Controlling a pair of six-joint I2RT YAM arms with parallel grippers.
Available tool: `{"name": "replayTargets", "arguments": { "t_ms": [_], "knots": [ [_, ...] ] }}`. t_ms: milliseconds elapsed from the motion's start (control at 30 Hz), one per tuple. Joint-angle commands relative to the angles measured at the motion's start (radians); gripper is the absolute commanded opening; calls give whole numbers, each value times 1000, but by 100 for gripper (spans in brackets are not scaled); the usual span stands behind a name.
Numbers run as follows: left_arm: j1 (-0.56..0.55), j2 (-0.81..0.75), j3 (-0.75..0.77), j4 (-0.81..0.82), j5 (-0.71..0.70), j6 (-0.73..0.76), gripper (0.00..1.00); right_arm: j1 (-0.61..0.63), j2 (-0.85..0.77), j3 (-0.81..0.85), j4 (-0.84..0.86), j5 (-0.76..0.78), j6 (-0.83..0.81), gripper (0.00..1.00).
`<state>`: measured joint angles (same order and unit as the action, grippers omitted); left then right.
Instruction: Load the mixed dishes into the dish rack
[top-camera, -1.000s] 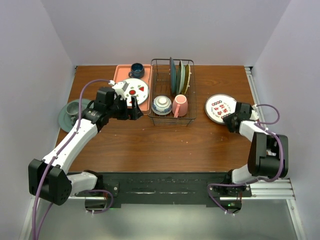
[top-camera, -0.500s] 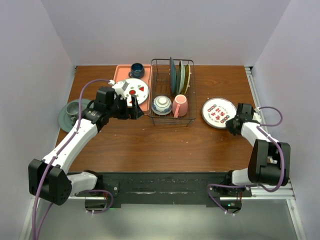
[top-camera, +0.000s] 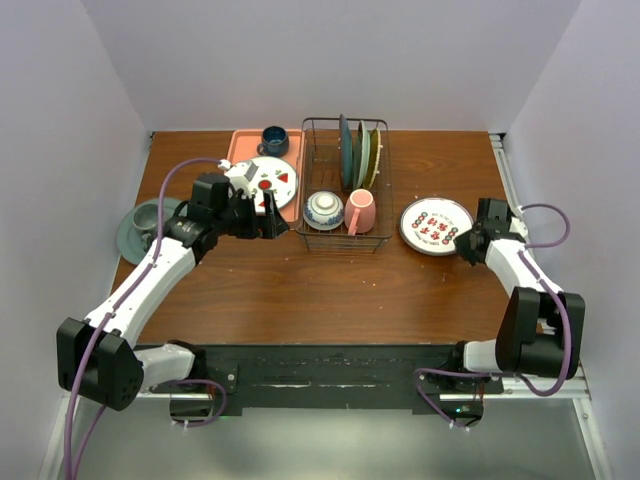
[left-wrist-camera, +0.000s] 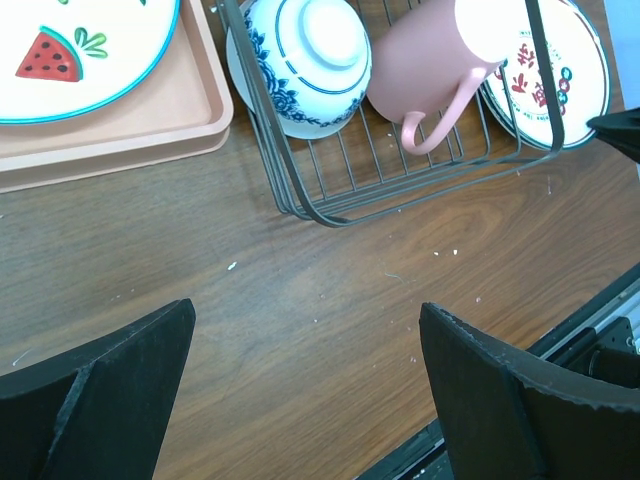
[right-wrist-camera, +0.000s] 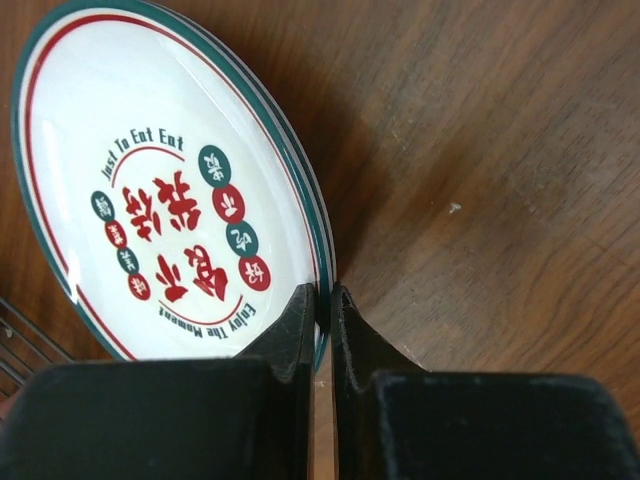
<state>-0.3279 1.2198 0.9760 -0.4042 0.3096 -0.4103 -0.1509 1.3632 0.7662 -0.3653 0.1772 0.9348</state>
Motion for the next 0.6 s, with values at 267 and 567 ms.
{"name": "replayTargets", "arguments": {
  "t_ms": [267,567],
  "knots": [
    [1,-3,-7,56,57,-21,100,-4,2,91,-106,61,-88,0],
    [0,10,-2,85,120,-33,100,-9,-101,136,-74,-13,-70,0]
  ]
}}
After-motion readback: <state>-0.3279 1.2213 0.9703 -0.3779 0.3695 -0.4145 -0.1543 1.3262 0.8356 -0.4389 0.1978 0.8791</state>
